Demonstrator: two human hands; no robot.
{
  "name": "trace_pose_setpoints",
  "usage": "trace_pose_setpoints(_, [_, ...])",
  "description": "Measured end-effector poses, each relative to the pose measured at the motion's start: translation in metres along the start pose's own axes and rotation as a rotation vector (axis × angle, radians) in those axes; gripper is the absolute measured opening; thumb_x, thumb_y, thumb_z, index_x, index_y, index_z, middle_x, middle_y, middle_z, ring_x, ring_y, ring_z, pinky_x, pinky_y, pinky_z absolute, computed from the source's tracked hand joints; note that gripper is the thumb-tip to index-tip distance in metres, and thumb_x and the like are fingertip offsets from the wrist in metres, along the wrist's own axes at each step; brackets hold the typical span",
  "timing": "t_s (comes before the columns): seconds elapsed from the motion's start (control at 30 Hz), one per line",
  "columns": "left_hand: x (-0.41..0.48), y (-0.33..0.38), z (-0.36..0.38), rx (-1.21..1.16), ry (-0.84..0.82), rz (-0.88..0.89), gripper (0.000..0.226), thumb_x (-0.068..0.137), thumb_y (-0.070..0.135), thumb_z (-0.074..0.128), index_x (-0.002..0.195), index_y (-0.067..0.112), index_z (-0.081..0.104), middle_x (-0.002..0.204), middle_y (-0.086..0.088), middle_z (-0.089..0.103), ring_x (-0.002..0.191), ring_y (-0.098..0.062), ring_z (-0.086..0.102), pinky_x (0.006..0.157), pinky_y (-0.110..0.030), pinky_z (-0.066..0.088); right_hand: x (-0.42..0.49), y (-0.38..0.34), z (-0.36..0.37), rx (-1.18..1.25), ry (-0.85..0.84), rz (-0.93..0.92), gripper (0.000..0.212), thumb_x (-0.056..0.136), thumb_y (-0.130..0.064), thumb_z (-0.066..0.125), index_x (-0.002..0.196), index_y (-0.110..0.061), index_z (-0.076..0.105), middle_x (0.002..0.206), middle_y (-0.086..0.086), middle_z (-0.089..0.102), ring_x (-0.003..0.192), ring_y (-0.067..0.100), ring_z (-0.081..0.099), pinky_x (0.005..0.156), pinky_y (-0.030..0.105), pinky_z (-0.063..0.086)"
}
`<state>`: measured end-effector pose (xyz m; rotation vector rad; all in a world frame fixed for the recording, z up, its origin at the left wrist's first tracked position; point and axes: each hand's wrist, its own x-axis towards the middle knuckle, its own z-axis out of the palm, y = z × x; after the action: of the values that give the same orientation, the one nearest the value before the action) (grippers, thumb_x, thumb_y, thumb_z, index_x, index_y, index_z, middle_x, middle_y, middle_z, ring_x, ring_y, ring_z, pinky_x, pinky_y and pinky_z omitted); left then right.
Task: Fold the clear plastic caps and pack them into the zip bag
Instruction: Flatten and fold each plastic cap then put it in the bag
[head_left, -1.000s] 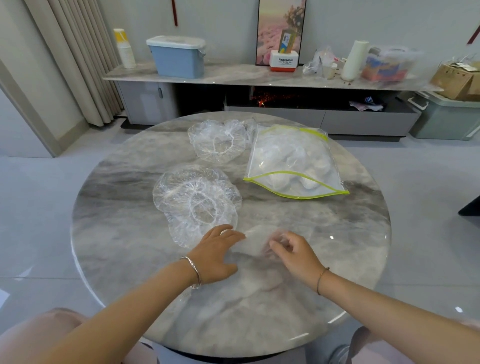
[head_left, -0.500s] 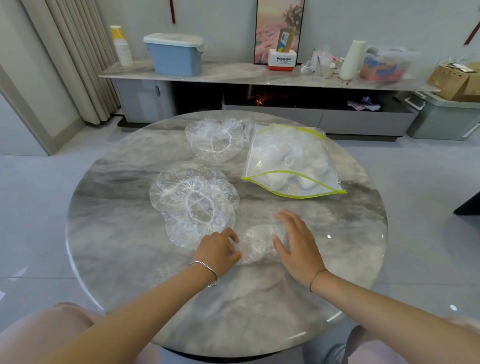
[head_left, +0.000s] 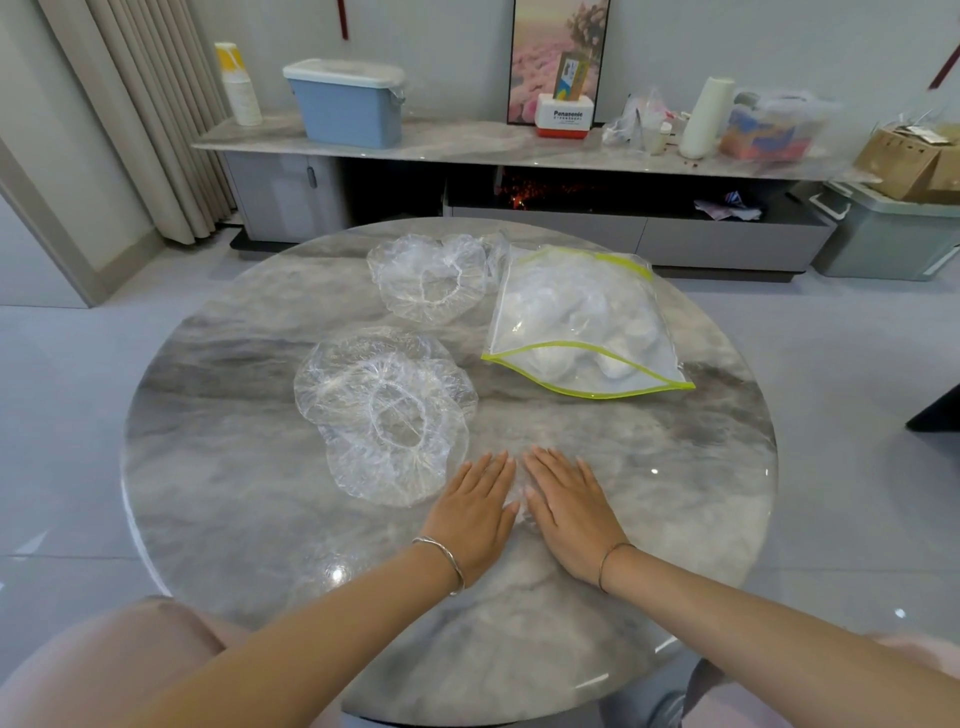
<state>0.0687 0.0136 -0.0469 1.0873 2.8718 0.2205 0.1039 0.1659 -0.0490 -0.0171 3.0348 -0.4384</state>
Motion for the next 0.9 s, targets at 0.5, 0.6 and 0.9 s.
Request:
trace_pose_setpoints(0.5, [0.002, -0.004, 0.016, -0.032, -0.047, -0.037, 0.070, 0.102, 0.034, 0.000, 0.121, 0.009, 0.062, 0.129, -0.003, 0.059, 0.119, -0.013, 0.056, 0.100, -0.032, 0.034, 0.003, 0.003, 0.016, -0.001, -0.006, -0.054, 0.090, 0.076, -0.065, -0.021, 0.151, -0.020, 0.004, 0.158, -0.009, -0.003, 0.136, -0.005, -0.017, 0.112, 0.020, -0.016])
trace_pose_setpoints(0.6, [0.000, -0.004, 0.021, -0.062, -0.040, -0.024, 0.068, 0.102, 0.033, 0.002, 0.120, 0.010, 0.063, 0.126, -0.002, 0.061, 0.116, -0.013, 0.058, 0.098, -0.031, 0.036, 0.004, 0.005, 0.019, -0.010, -0.011, -0.050, 0.106, 0.064, -0.068, -0.038, 0.151, -0.020, 0.000, 0.157, -0.009, -0.009, 0.138, -0.002, -0.018, 0.113, 0.022, -0.016])
trace_pose_setpoints(0.9, [0.001, -0.006, 0.025, -0.079, 0.001, 0.026, 0.102, 0.067, 0.059, -0.039, 0.148, 0.010, -0.001, 0.152, 0.000, -0.011, 0.134, -0.016, -0.022, 0.105, -0.035, -0.025, 0.004, 0.006, 0.018, -0.045, -0.036, -0.059, 0.112, 0.058, -0.066, -0.044, 0.150, -0.017, -0.005, 0.157, -0.005, -0.013, 0.141, 0.004, -0.018, 0.114, 0.026, -0.015])
